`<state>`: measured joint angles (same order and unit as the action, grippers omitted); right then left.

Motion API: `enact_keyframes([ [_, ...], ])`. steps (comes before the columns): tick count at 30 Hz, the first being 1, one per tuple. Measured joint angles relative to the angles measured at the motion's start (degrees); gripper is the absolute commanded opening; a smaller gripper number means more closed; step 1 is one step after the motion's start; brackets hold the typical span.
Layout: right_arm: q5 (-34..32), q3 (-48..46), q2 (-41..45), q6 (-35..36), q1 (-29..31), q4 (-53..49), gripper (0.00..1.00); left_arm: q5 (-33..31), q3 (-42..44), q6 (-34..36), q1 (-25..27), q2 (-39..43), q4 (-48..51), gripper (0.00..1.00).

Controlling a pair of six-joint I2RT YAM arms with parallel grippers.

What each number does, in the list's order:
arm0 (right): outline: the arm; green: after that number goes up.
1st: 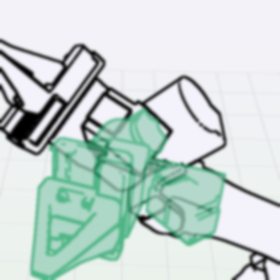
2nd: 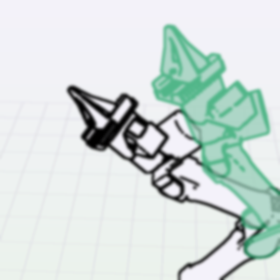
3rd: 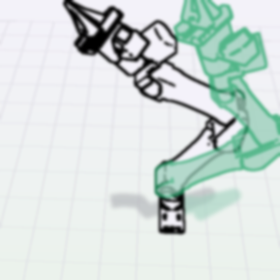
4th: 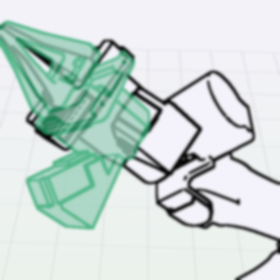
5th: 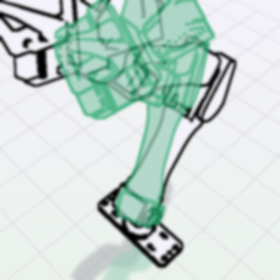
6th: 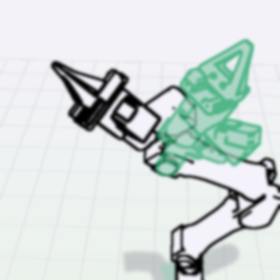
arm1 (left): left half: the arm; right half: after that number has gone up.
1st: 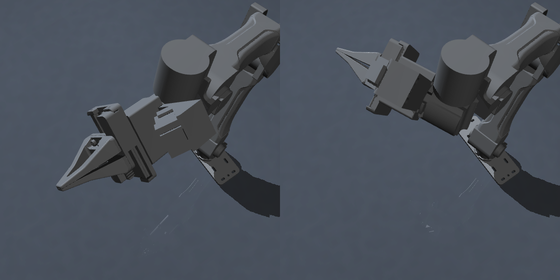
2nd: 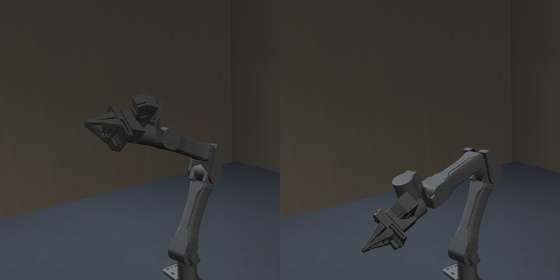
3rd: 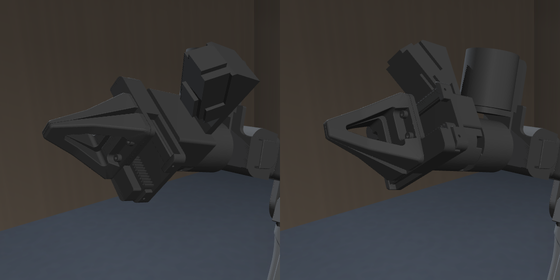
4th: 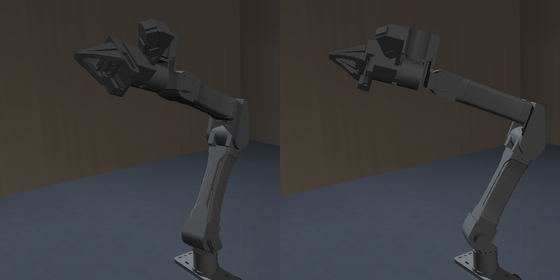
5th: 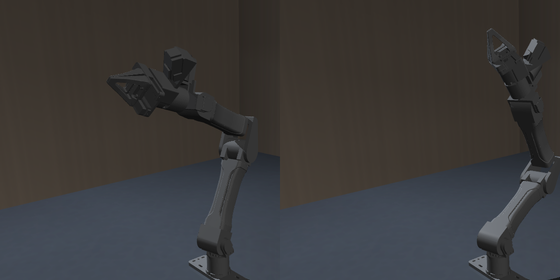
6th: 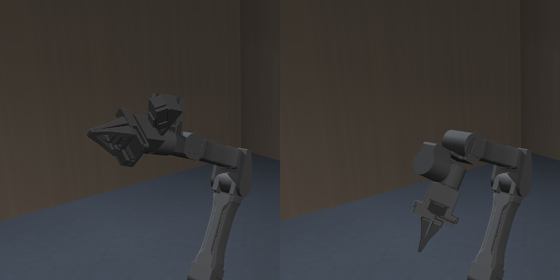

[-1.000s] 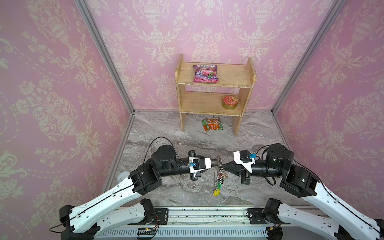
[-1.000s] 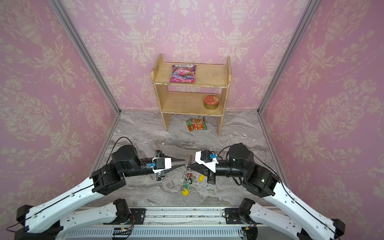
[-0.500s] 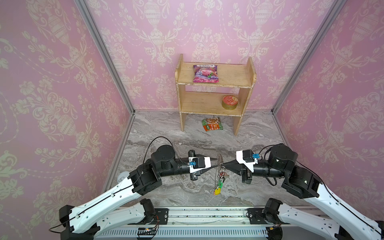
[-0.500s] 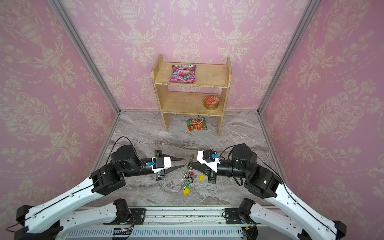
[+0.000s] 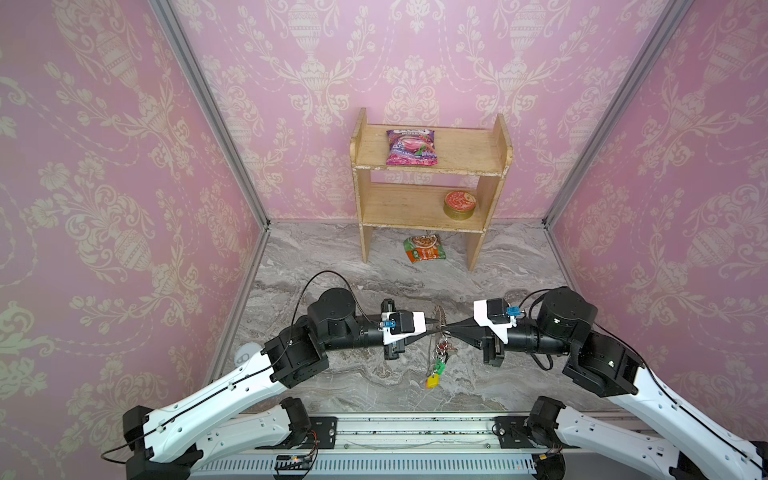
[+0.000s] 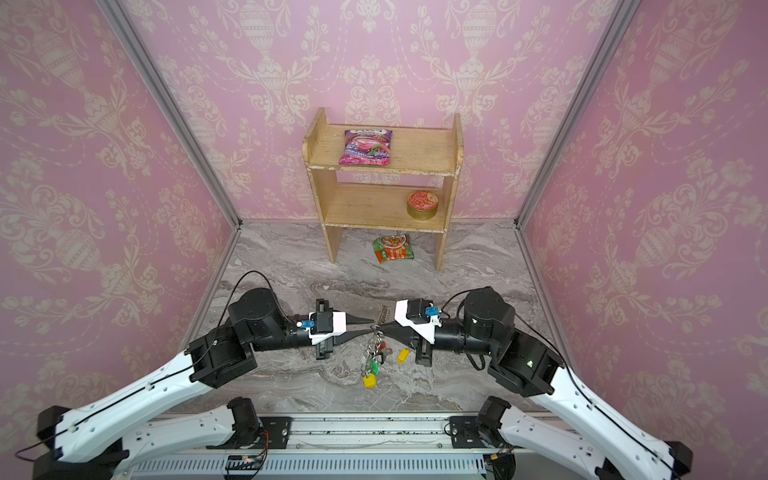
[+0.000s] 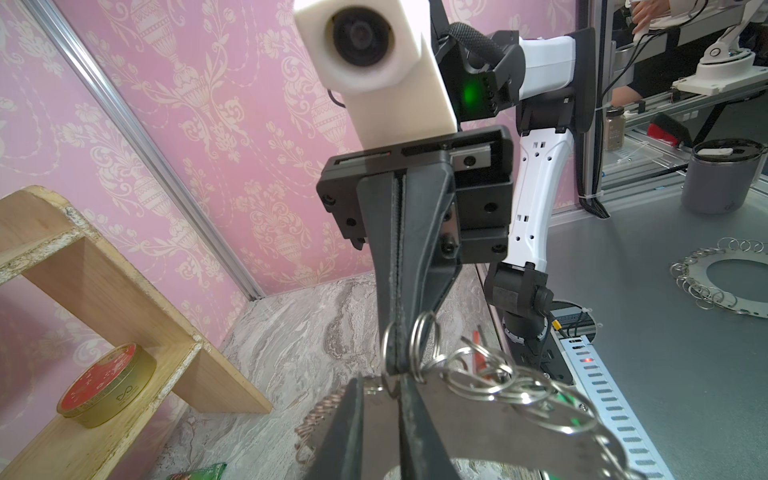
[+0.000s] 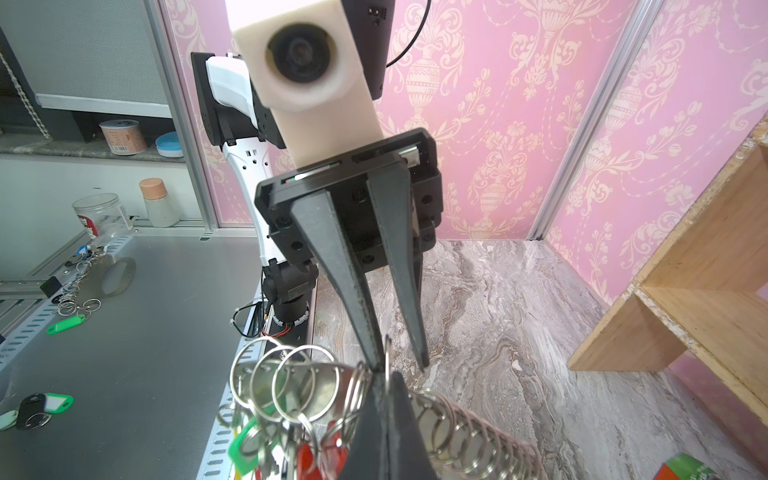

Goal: Put the keys on the keyring

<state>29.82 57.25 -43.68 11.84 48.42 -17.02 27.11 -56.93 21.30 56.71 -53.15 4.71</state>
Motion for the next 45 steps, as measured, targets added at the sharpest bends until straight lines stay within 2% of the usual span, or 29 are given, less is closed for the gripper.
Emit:
enact_keyframes([
  [12,0.35,0.0,-0.5,0.0,0.0,0.07,0.0,0.72,0.0,-0.9,0.0,0.31,-1.7,0.1],
  [18,0.37,0.0,-0.48,0.0,0.0,0.2,0.0,0.94,0.0,-0.94,0.02,0.24,-1.7,0.11],
  [27,0.13,0.0,-0.48,0.17,-0.02,0.26,0.0,1.14,0.0,-1.77,0.11,0.15,-1.68,0.0],
  [35,-0.09,0.0,-0.46,0.2,-0.02,0.24,0.0,1.14,-0.02,-1.95,0.11,0.15,-1.68,0.0],
  [37,-0.24,0.0,-0.46,0.22,-0.02,0.17,0.08,1.09,-0.02,-1.9,0.11,0.15,-1.66,0.0],
  [39,-0.44,0.0,-0.44,0.52,0.0,-0.09,0.24,0.94,0.0,-1.22,0.11,0.22,-1.49,0.0],
  [42,-1.16,0.37,0.0,0.61,0.0,-1.44,0.34,0.44,0.2,0.55,0.11,0.83,-0.81,0.0],
  [45,-1.95,0.55,1.14,0.66,0.0,-3.37,0.38,-0.07,1.22,2.69,0.11,2.75,-0.9,0.0],
])
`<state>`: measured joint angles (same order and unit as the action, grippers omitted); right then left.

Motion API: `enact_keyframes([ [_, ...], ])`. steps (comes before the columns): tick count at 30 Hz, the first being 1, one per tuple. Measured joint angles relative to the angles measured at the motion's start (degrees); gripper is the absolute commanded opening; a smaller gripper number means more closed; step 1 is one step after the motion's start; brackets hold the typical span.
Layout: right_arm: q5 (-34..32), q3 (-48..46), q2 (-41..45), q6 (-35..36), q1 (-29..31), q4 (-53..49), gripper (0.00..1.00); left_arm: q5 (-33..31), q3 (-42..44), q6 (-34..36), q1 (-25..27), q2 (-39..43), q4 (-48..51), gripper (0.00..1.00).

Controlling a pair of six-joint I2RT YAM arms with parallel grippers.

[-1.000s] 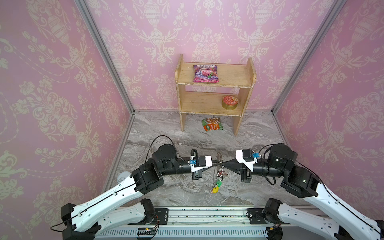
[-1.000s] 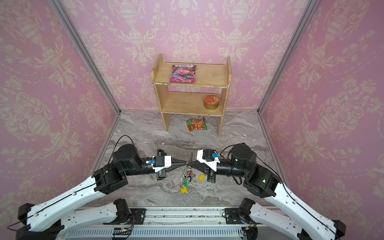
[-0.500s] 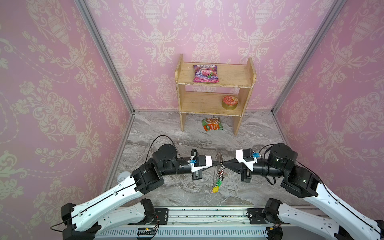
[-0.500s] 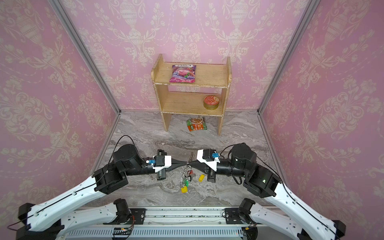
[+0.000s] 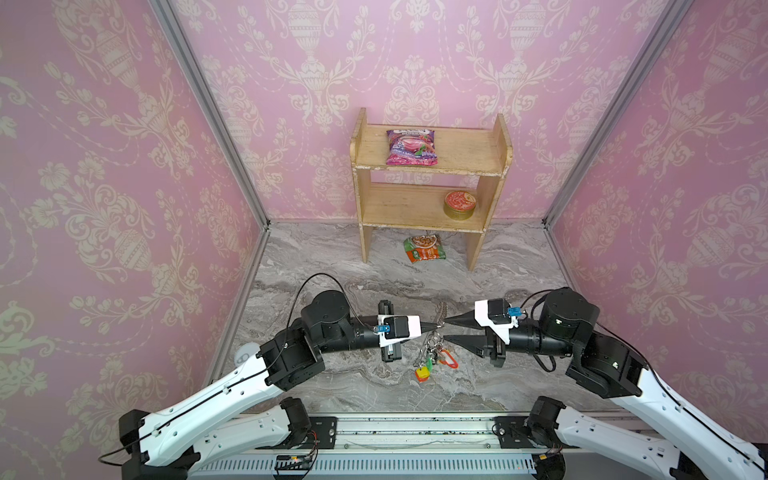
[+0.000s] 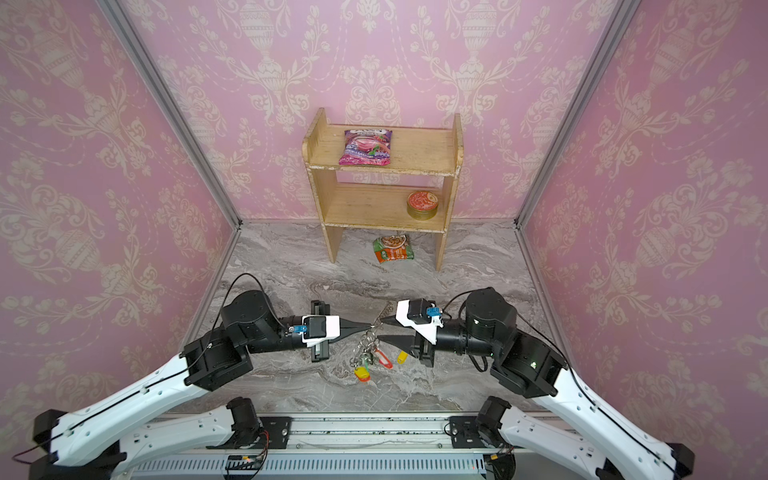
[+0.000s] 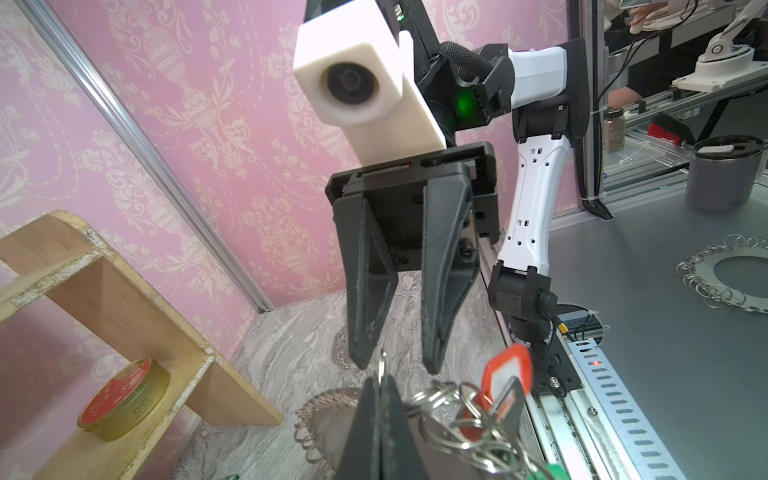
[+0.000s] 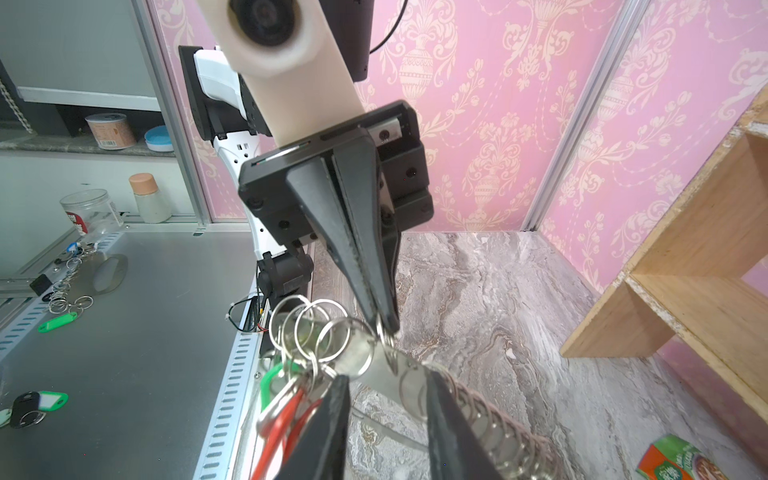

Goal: Put the keys on the keyring

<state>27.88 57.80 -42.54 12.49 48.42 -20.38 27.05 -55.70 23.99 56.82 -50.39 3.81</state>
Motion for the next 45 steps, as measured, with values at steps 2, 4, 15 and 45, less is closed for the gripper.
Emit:
enact_keyframes([
  [2,-0.72,0.02,0.7,0.0,0.0,-1.05,0.38,-0.15,0.79,1.18,0.0,1.27,-0.61,0.0],
  [4,-1.09,0.11,1.2,0.02,0.0,-1.95,0.38,-0.13,1.49,2.21,0.0,2.23,-1.55,0.0],
  [15,-2.36,0.46,1.55,1.05,0.0,-3.08,0.4,1.31,3.39,3.78,0.0,3.93,-5.77,0.0],
  [45,-5.68,3.41,1.49,5.99,-0.87,-3.65,0.37,10.23,16.63,-16.7,-8.28,-9.35,-45.09,0.0],
])
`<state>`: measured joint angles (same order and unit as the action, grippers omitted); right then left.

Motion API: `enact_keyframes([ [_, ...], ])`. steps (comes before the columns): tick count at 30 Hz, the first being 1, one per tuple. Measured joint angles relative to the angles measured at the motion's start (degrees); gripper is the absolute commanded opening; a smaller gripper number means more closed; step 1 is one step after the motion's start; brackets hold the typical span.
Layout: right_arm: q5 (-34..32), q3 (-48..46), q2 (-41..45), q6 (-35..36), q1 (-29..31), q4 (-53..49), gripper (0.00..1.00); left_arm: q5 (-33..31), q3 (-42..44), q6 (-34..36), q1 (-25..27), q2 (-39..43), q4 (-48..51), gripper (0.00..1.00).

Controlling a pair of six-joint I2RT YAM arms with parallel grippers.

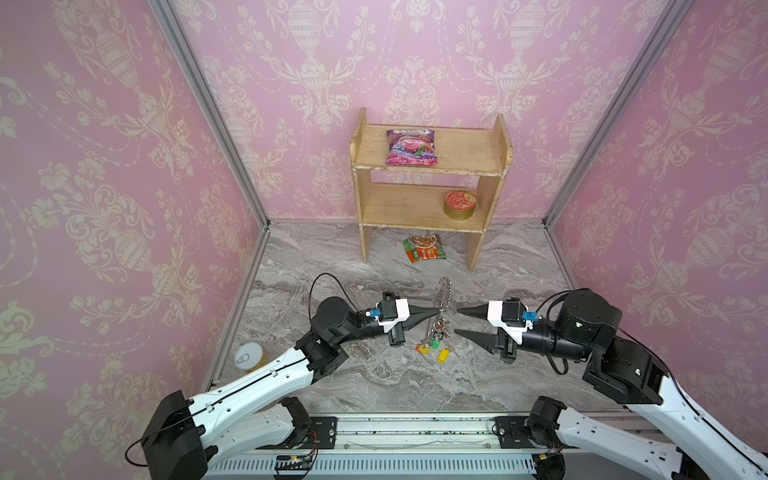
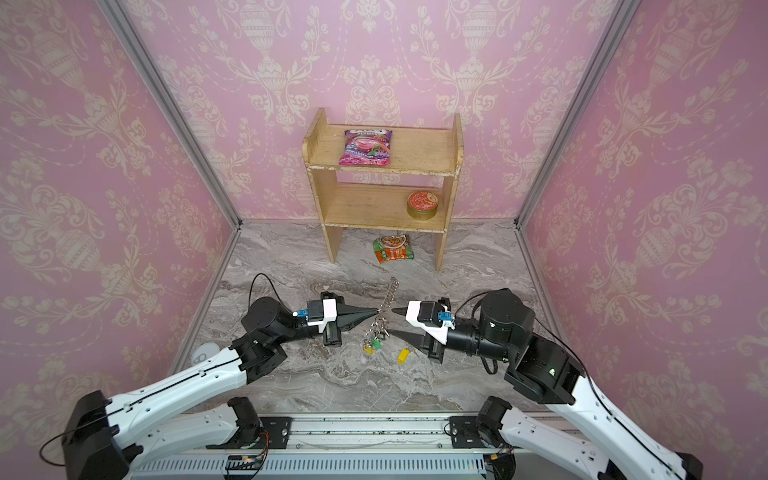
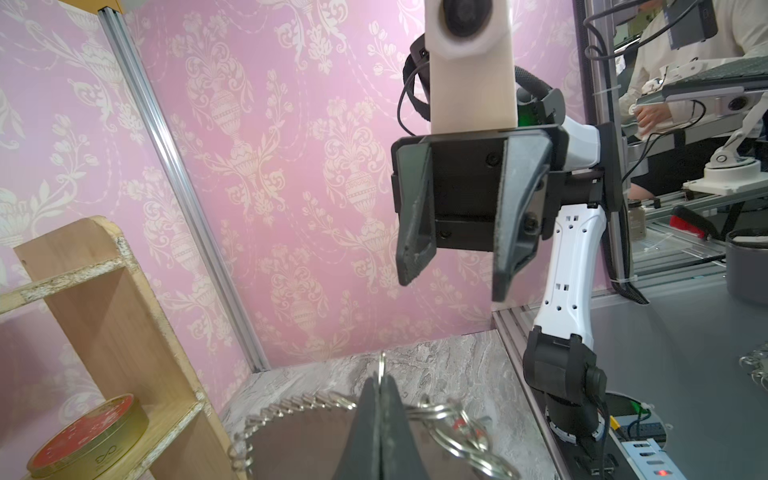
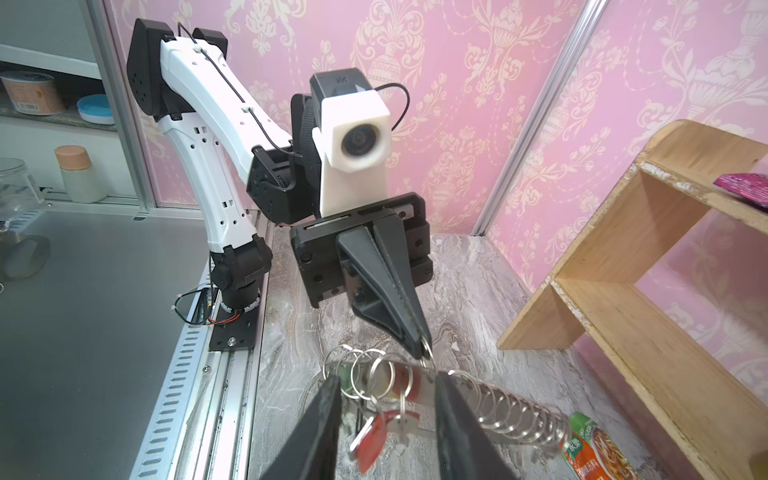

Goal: Put the keys on the keyring

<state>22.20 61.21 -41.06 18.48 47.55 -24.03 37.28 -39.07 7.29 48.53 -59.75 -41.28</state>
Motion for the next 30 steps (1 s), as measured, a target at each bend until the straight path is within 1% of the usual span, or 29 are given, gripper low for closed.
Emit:
enact_keyframes([
  [3,0.09,0.09,0.04,-0.07,-1.16,-0.17,0.35,2.58,-0.04,-0.96,0.0,-0.48,-2.01,0.0],
  [6,1.33,0.52,-0.83,-0.59,-3.04,-0.85,0.35,5.09,-0.22,-0.96,0.0,-0.48,-1.99,0.0],
  [11,6.12,2.1,-3.28,-1.14,-4.96,-2.1,0.34,8.07,-0.22,-0.94,0.0,-0.35,-1.86,0.0],
  [17,13.14,3.85,-6.4,-1.07,-5.05,-4.24,0.3,9.05,-0.22,-0.74,0.0,1.01,-1.86,0.0],
  [21,15.98,3.87,-6.82,-1.05,-5.07,-5.75,0.27,9.66,-0.22,-0.74,0.0,2.01,-1.92,0.0],
  [30,20.9,4.11,-7.08,-0.48,-5.11,-6.78,0.25,11.15,-0.33,-0.81,0.0,2.27,-1.97,0.0],
])
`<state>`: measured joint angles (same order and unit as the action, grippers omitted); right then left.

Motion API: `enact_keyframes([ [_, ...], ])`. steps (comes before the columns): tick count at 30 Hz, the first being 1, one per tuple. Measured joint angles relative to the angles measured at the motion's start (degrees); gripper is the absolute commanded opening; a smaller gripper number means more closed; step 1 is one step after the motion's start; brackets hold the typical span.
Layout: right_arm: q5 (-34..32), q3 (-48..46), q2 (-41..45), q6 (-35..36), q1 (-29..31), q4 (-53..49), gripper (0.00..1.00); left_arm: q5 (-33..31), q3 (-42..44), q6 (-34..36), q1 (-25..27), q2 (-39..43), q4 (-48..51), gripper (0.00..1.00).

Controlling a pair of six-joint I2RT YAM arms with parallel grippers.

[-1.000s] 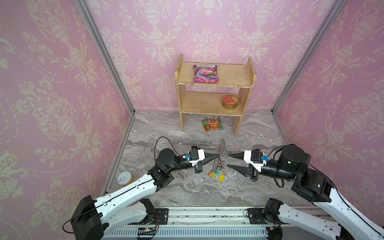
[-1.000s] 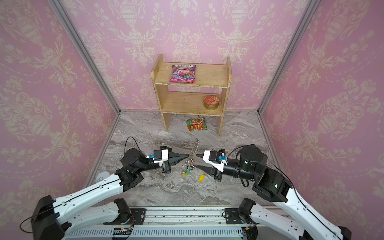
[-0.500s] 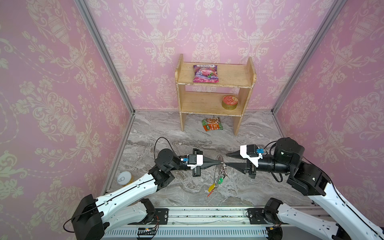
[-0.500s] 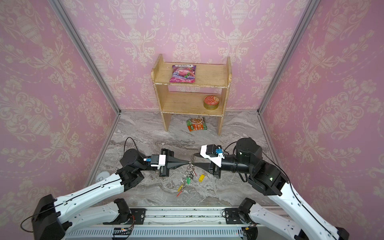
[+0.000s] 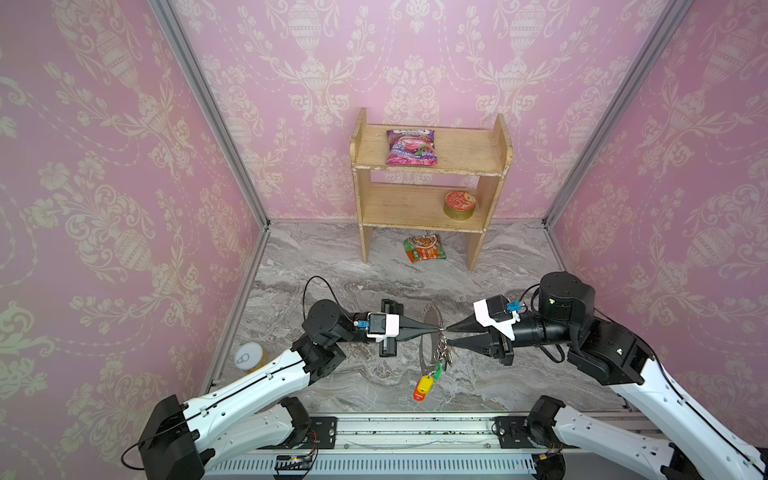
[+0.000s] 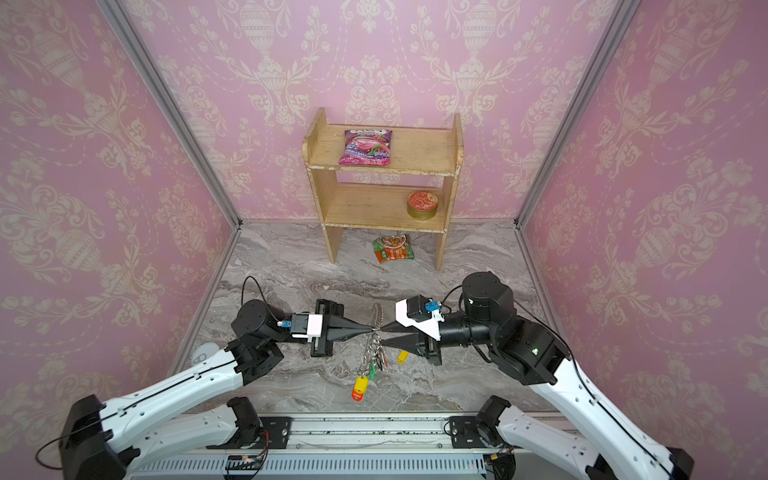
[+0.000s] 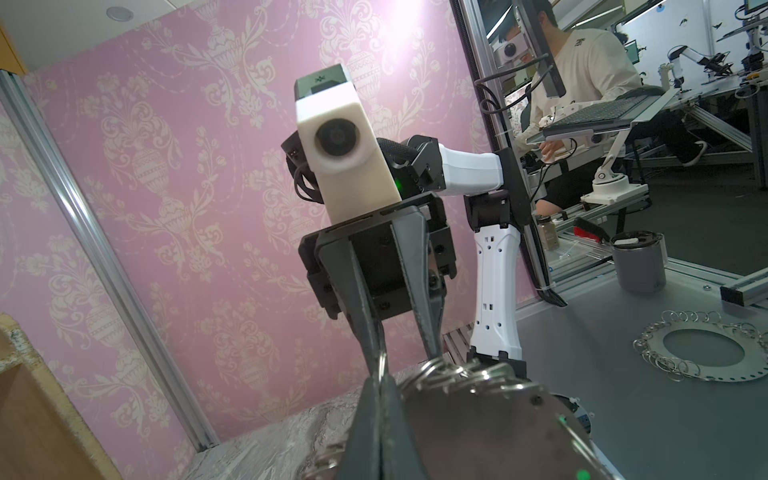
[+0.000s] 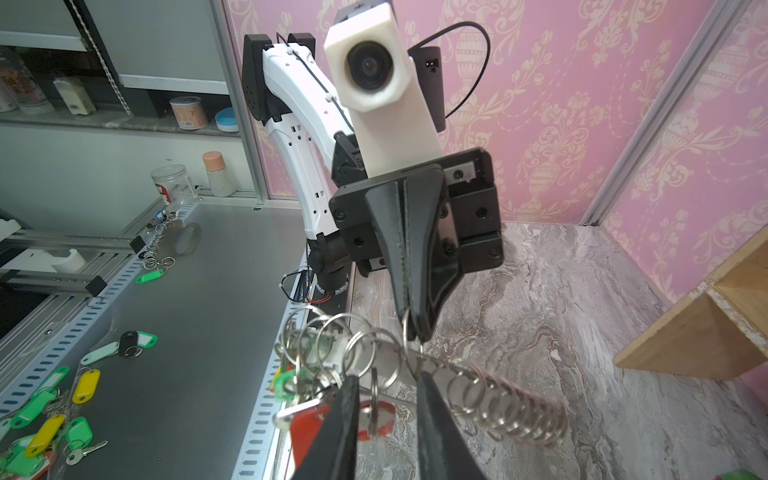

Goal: Put the keys on the keyring

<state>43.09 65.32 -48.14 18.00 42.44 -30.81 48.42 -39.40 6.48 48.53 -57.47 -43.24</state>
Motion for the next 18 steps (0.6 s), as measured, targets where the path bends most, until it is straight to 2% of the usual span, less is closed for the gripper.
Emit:
enact_keyframes([
  [12,2.34,0.09,-0.11,0.24,0.02,-0.46,0.23,1.18,-3.04,-1.68,0.0,-0.72,-0.13,0.0],
  [18,-0.37,0.09,0.79,0.48,0.02,-1.01,0.27,2.54,-3.32,-2.97,-0.02,-1.57,-0.2,0.0],
])
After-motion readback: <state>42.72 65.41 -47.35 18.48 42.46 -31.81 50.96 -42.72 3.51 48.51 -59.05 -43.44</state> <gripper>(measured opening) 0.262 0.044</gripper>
